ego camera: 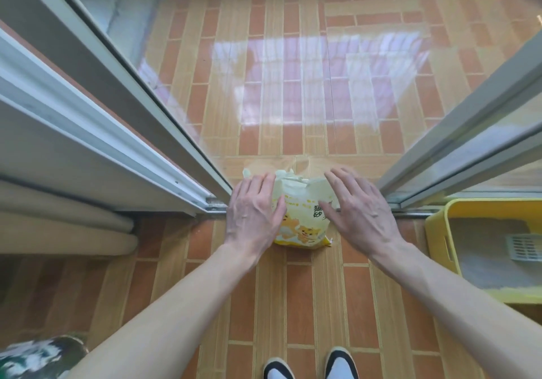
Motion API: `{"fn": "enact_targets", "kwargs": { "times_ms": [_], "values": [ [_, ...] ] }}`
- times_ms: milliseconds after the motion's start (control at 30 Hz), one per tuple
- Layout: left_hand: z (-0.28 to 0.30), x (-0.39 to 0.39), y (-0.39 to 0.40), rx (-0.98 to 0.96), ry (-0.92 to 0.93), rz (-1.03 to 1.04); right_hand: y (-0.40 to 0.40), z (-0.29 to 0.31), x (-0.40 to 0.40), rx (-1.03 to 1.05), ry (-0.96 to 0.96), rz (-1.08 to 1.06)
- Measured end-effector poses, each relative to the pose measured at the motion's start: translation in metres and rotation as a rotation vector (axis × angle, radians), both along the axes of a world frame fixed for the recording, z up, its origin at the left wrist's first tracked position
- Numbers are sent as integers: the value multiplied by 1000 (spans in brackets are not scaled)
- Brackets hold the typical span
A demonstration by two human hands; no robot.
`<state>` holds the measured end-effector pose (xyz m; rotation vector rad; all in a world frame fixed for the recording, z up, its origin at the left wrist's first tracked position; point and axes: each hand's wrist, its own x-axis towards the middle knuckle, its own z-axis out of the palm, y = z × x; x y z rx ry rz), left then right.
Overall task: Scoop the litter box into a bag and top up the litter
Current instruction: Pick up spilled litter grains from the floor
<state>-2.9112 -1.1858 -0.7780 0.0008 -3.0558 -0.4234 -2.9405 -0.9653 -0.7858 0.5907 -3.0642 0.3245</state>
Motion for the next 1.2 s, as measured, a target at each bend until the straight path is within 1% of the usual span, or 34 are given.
{"fn": "enact_targets", "kwargs": {
  "times_ms": [100,167,267,433,567,667,733,933,1033,1133,1200],
  "values": [
    [33,18,4,-17,3,-6,3,33,20,-25,-5,-18],
    [64,28,8,-4,-4,23,5,65,31,-21,-10,-15],
    [120,44,11,24,-35,61,12,125,48,-6,-15,-15],
    [222,67,13,-19,-50,25,21,233,77,22,-7,-34],
    [305,86,21,18,6,60,24,309,97,-6,-21,-103],
    [360,108,26,-22,-24,15,22,358,111,-36,-21,-188],
    [388,120,30,-32,-7,-27,21,389,123,-66,-14,-251],
    [439,143,34,-2,51,-75,36,449,168,-67,9,-394],
    [454,151,32,24,96,-114,45,463,195,-89,36,-475],
    [460,155,40,40,81,-142,50,470,220,-89,38,-572],
    [462,160,50,48,76,-202,54,472,236,-72,44,-638]
  ]
}}
